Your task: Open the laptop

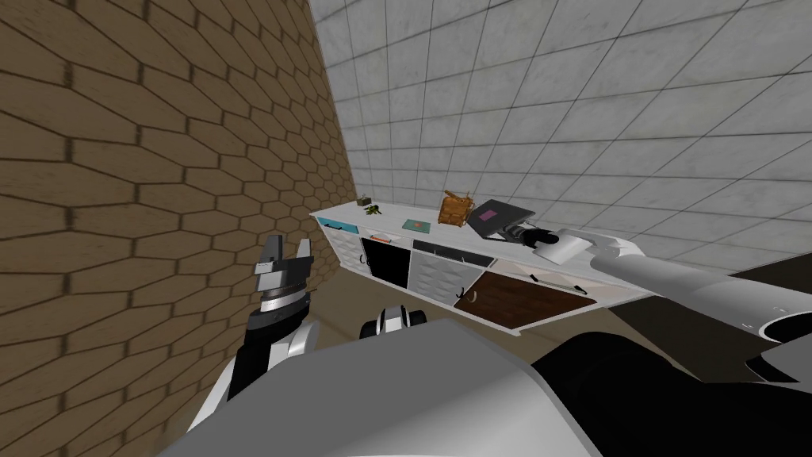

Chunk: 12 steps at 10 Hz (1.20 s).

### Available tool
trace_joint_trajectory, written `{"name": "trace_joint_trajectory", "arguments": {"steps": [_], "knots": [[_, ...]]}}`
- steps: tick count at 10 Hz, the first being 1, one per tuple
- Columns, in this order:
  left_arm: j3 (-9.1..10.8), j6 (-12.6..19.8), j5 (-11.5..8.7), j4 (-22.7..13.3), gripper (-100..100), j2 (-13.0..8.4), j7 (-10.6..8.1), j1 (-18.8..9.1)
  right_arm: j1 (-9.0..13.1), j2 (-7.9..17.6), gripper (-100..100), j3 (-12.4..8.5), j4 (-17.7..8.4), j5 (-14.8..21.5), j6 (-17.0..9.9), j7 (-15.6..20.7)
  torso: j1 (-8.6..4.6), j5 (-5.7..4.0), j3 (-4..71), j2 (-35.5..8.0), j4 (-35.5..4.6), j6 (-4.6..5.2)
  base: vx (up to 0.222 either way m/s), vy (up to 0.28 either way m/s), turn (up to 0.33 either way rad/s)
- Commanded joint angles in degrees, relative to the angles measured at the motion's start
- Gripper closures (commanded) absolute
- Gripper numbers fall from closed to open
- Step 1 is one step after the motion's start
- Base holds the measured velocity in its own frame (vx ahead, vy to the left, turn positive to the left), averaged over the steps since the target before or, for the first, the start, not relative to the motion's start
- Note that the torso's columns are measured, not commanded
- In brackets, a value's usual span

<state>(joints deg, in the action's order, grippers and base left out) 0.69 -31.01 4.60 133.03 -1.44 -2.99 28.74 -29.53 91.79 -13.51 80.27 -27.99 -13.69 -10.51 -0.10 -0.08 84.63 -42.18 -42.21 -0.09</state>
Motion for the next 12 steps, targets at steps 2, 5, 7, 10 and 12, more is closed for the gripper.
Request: {"name": "trace_joint_trajectory", "arguments": {"steps": [2,5,7,10,12], "knots": [[0.00,0.00,0.00,0.00,0,0.00,0.00,0.00,-0.30,1.26,-100,0.33,0.53,-1.17,0.09,-0.29,0.15,0.08,-0.04,-0.06,-0.06,0.08,-0.020,-0.035,-0.031],[0.00,0.00,0.00,0.00,0,0.00,0.00,0.00,-0.71,5.22,-100,0.53,1.80,-0.90,-0.99,0.97,0.17,0.13,-0.02,-0.06,-0.07,0.04,-0.011,-0.049,-0.048],[0.00,0.00,0.00,0.00,0,0.00,0.00,0.01,-1.10,8.37,-100,0.71,2.97,-0.66,-1.97,2.09,0.08,0.08,-0.04,-0.08,-0.07,0.09,-0.003,-0.052,-0.060],[0.00,0.00,0.00,0.00,0,0.00,0.00,0.00,-1.54,12.41,-100,0.91,4.30,-0.37,-3.11,3.41,0.13,0.10,-0.07,-0.12,-0.08,0.09,-0.010,-0.042,-0.053],[0.00,0.00,0.00,0.00,0,0.00,0.00,0.00,-1.77,15.22,-100,1.02,5.03,-0.22,-3.73,4.12,0.11,0.08,-0.06,-0.10,-0.07,0.07,-0.007,-0.040,-0.038]]}}
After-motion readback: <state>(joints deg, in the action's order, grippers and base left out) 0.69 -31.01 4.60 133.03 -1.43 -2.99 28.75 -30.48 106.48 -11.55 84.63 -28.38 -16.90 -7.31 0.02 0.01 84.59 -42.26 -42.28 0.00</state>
